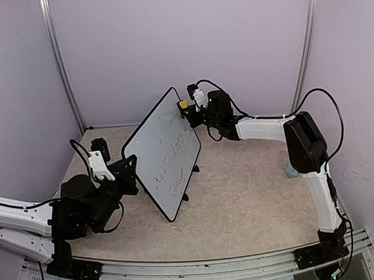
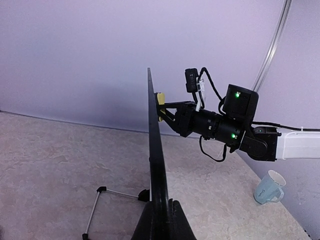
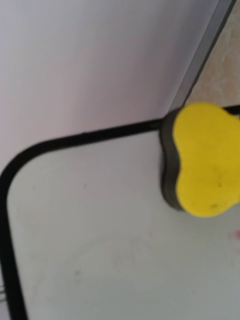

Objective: Erase the whiteboard

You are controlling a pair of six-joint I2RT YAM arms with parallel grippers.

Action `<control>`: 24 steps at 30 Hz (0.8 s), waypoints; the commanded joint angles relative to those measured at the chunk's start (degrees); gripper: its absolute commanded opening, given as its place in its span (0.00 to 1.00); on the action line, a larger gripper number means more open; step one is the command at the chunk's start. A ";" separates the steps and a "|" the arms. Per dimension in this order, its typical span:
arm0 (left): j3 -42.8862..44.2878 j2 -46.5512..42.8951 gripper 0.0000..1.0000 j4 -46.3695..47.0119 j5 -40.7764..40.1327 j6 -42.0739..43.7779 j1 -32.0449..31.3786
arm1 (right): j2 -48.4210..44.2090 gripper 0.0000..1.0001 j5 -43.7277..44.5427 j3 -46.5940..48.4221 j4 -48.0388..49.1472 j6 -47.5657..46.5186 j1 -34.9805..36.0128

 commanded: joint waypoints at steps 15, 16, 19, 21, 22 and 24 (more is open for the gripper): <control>-2.17 -0.39 0.00 -0.73 7.23 2.85 -2.46 | -9.38 0.00 -10.20 -15.87 9.86 -3.14 8.79; -2.26 -0.38 0.00 -0.53 7.17 2.86 -2.42 | -10.42 0.00 -10.08 -17.02 10.49 -3.65 9.81; -2.58 -0.33 0.00 -0.05 7.16 2.95 -2.46 | -13.44 0.00 -9.51 -20.56 11.63 -5.00 13.20; -2.83 -0.36 0.00 0.24 7.11 2.91 -2.44 | -15.61 0.00 -9.21 -23.66 13.31 -5.03 15.21; -2.87 -0.35 0.00 0.41 7.09 2.87 -2.43 | -16.72 0.00 -9.25 -25.59 14.59 -4.78 16.18; -3.12 -0.33 0.00 0.84 7.21 2.85 -2.48 | -18.76 0.00 -9.17 -29.09 16.66 -4.25 17.84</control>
